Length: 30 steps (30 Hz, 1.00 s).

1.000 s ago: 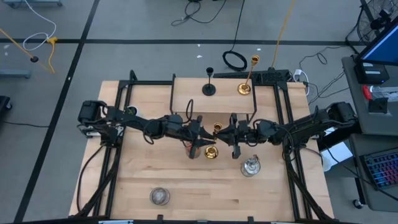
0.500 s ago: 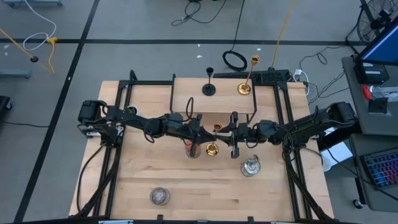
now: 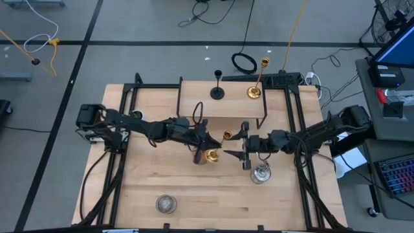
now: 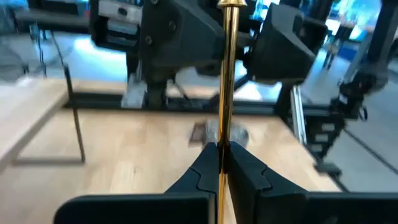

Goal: Pick & Place candle stick holders
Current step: Put the golden candle holder on the shelf

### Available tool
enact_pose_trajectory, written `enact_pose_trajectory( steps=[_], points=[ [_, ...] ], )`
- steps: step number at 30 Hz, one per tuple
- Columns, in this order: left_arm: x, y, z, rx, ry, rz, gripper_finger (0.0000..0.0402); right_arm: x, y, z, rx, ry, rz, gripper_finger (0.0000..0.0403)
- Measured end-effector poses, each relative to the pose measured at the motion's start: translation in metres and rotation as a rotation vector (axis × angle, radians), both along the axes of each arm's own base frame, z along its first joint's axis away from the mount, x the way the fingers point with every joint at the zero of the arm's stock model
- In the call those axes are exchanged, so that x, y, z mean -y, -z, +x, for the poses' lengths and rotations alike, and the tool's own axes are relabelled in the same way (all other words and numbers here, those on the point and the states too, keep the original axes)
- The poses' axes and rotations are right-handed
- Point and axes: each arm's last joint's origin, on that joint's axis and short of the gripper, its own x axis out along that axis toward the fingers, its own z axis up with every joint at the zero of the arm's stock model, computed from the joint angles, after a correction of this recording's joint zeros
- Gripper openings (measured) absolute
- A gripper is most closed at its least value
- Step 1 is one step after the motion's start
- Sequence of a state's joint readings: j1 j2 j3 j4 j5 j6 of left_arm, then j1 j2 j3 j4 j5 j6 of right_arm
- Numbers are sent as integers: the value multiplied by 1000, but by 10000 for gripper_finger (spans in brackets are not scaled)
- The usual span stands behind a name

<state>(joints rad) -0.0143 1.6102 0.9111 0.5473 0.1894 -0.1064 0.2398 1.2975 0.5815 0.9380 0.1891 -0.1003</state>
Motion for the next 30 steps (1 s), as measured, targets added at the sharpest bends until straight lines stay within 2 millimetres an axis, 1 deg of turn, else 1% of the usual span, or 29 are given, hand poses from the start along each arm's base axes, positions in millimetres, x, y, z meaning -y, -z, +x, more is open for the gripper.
enact_pose_trajectory(
  steps=[2, 7, 12, 16, 18, 22, 27, 30],
  points=[
    [0, -9, -8, -9, -6, 16, 12, -4, 3, -2, -9, 10, 0, 213],
    [-3, -45, -31, 57, -69, 93, 12, -14, 9, -8, -31, 29, 16, 219],
    [-9, -81, -63, 123, -151, 171, 12, -24, 19, -15, -64, -27, 49, 211],
    [-20, -98, -87, 135, -202, 204, 12, -28, 31, -23, -109, -58, 108, 205],
    [-30, -105, -97, 140, -243, 226, 12, -29, 38, -27, -133, -71, 144, 203],
    [-61, -113, -109, 172, -362, 237, 12, -28, 48, -33, -164, -76, 203, 201],
    [-104, -110, -117, 157, -424, 236, 12, -27, 51, -35, -175, -76, 226, 201],
    [-128, -100, -119, 105, -477, 226, 12, -27, 51, -35, -175, -76, 226, 201]
  ],
)
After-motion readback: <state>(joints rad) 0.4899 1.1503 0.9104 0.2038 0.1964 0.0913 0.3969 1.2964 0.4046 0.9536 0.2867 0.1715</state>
